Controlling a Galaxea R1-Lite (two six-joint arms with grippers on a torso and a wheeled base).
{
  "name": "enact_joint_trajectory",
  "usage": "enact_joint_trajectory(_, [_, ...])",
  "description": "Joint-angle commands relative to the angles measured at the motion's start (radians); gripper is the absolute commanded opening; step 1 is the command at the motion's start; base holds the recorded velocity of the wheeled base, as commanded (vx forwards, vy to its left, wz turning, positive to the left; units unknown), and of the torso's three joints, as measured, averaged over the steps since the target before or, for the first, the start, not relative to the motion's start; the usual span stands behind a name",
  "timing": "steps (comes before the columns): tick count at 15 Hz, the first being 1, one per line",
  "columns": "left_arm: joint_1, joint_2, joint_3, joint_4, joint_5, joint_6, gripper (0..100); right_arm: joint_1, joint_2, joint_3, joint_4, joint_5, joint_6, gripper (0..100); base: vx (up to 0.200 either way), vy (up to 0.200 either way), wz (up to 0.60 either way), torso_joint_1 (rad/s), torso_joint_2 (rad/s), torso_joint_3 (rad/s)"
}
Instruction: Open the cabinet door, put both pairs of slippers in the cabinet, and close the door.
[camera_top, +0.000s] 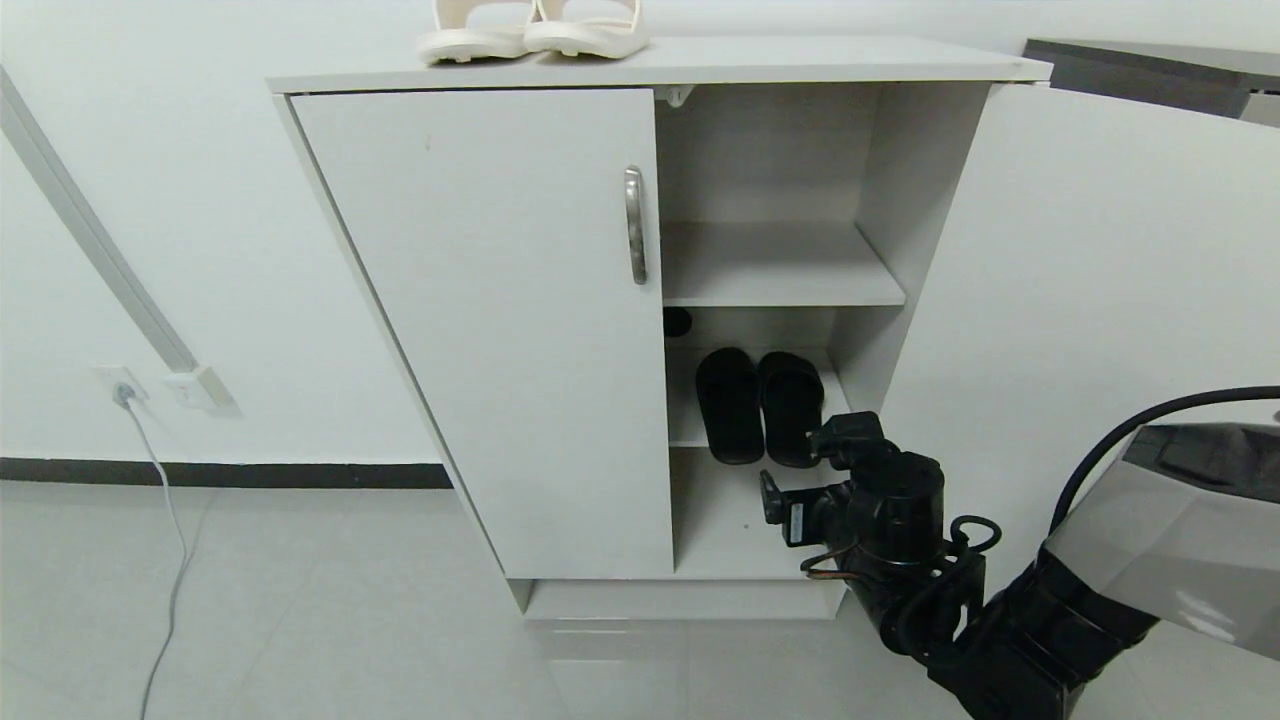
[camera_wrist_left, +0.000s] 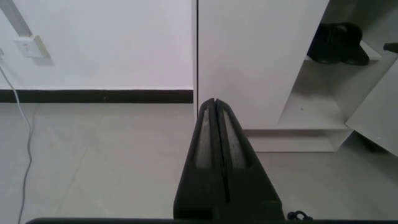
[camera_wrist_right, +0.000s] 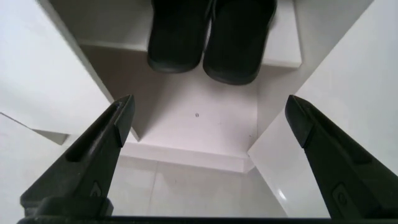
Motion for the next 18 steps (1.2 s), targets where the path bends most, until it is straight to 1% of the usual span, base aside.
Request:
enact_joint_trajectory(1, [0.000, 0.001, 0.000, 0.000, 0.001, 0.000, 0, 0.001, 0.000, 0.000, 0.000, 0.000, 0.000, 100, 0.000, 0.000, 0.00, 0.007, 0.00, 0.183])
enact_joint_trajectory(5, [0.000, 0.001, 0.000, 0.000, 0.001, 0.000, 0, 0.003, 0.000, 0.002, 0.000, -0.002, 0.000, 100, 0.000, 0.000, 0.00, 0.002, 0.00, 0.198])
enact_joint_trajectory(16, [0.000, 0.001, 0.000, 0.000, 0.001, 0.000, 0, 0.012, 0.006, 0.009, 0.000, -0.023, -0.006, 100, 0.000, 0.000, 0.00, 0.000, 0.00, 0.011])
enact_joint_trajectory(18, [0.000, 0.001, 0.000, 0.000, 0.001, 0.000, 0, 0.012, 0.005, 0.009, 0.000, -0.023, -0.006, 100, 0.000, 0.200, 0.00, 0.010, 0.01, 0.005])
